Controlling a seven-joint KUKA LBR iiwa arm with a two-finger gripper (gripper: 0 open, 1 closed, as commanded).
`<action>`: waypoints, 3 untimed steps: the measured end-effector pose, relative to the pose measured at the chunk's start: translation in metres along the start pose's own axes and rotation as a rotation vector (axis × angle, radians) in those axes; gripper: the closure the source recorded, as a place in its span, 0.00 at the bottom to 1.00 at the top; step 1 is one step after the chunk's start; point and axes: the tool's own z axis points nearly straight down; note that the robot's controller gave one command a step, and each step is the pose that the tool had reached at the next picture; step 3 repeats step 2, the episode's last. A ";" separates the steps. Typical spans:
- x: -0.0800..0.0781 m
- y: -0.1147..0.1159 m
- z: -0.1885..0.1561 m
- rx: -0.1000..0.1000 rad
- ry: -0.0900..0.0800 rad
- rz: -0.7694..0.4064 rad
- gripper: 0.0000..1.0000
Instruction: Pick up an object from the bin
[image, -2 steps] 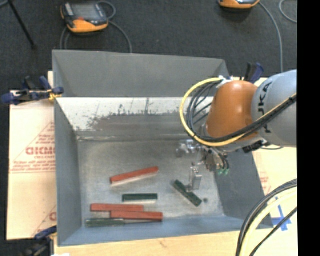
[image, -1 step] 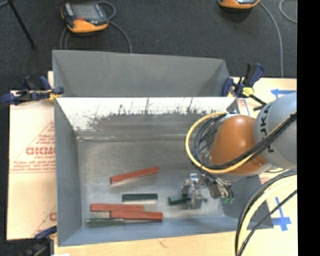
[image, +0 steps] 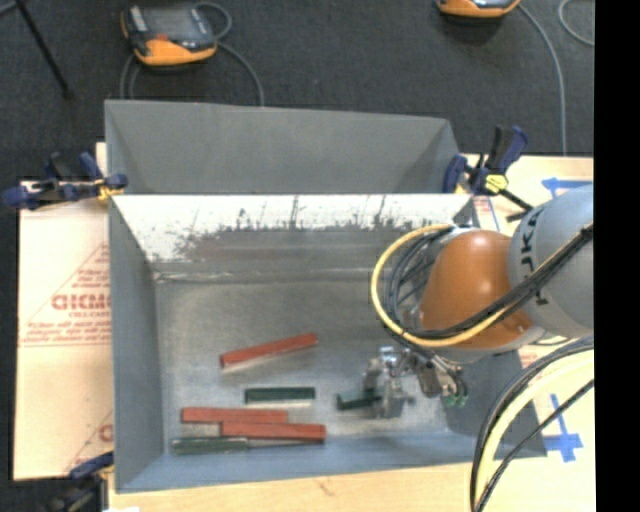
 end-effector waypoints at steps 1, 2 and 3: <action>-0.006 0.005 -0.048 -0.001 0.003 -0.016 1.00; -0.002 -0.011 -0.133 0.000 -0.001 -0.017 1.00; -0.002 -0.011 -0.133 0.000 -0.001 -0.017 1.00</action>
Offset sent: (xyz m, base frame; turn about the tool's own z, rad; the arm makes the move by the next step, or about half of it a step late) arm 0.0021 -0.0100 0.1327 -0.0197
